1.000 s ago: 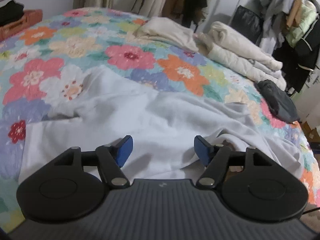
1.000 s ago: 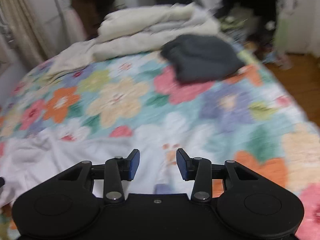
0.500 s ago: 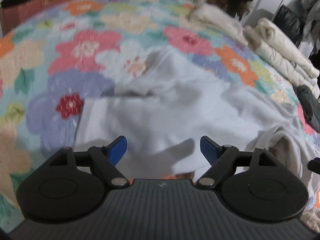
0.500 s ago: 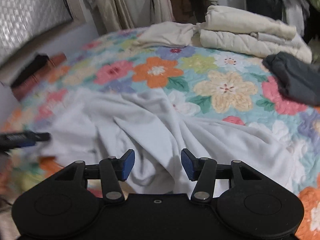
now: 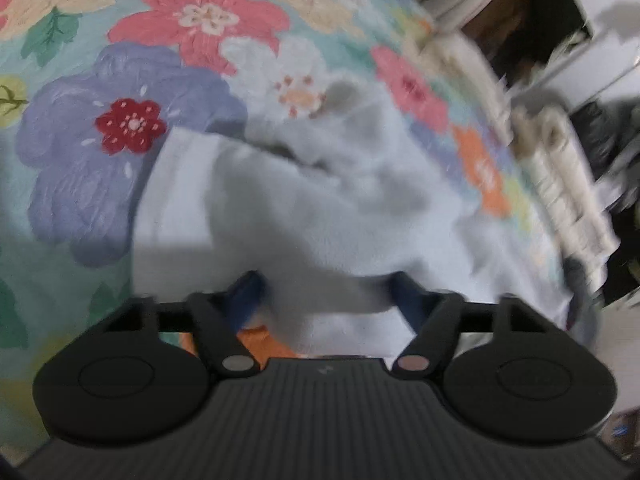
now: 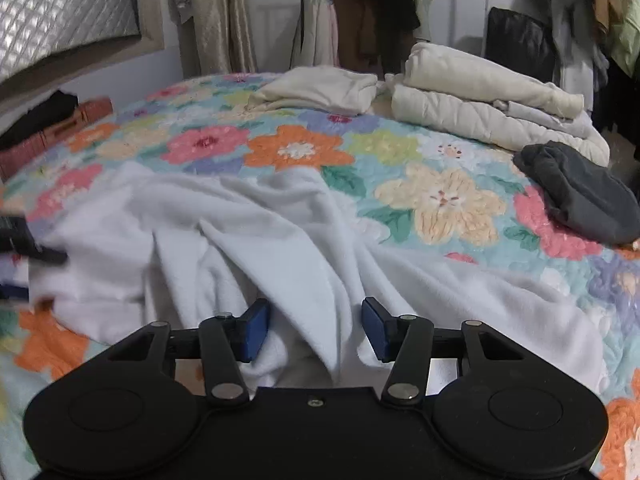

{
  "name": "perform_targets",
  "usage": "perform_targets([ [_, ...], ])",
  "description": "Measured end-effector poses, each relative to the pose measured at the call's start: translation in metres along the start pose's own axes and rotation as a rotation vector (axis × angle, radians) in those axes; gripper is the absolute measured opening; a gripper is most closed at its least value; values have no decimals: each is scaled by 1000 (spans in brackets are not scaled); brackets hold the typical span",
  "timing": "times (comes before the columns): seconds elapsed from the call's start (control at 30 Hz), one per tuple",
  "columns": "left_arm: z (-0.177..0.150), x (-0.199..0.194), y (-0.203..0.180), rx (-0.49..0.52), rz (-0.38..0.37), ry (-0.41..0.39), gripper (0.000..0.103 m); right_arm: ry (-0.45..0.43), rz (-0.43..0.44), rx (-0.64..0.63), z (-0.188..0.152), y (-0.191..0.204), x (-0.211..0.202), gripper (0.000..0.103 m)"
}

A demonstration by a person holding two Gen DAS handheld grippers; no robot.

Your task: Fold clothes

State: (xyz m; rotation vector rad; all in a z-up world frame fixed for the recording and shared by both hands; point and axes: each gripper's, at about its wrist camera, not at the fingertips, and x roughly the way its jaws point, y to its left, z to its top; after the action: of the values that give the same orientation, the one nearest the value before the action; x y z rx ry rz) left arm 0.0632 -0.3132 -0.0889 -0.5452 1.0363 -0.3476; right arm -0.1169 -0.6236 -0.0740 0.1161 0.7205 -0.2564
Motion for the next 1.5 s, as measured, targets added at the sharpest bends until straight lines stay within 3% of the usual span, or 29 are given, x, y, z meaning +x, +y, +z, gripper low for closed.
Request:
perform_targets([
  [0.03,0,0,0,0,-11,-4,53,0,21,21,1,-2,0,21],
  [0.07,1,-1,0,2,-21,-7,43,-10,33,44,2,-4,-2,18],
  [0.13,-1,0,-2,9,-36,-4,32,-41,42,69,5,-6,-7,13],
  [0.23,-3,-6,-12,59,-54,-33,23,-98,41,62,7,-5,-19,12],
  [0.4,-4,-13,-24,134,-35,-60,25,-155,67,91,8,-5,-26,12],
  [0.73,-9,-18,-32,191,-9,-85,22,-108,96,114,3,-1,-18,12],
  [0.8,-9,-17,-32,177,-3,-84,22,-75,201,168,3,-3,-24,13],
  [0.87,-8,-19,-30,165,-11,-81,22,-76,420,253,6,-6,-41,12],
  [0.9,-7,-20,-30,166,-15,-84,22,-80,429,210,10,1,-47,8],
  [1.03,-7,-27,-35,189,-44,-121,17,-50,199,6,25,22,-36,6],
  [1.2,-2,-31,-43,194,-110,-157,13,-11,221,61,63,-19,-10,6],
  [1.33,12,-15,-53,135,-137,-124,13,-74,223,45,113,-57,-1,5],
  [1.5,36,-6,-101,236,-153,-136,13,-94,141,-15,171,-86,17,5],
])
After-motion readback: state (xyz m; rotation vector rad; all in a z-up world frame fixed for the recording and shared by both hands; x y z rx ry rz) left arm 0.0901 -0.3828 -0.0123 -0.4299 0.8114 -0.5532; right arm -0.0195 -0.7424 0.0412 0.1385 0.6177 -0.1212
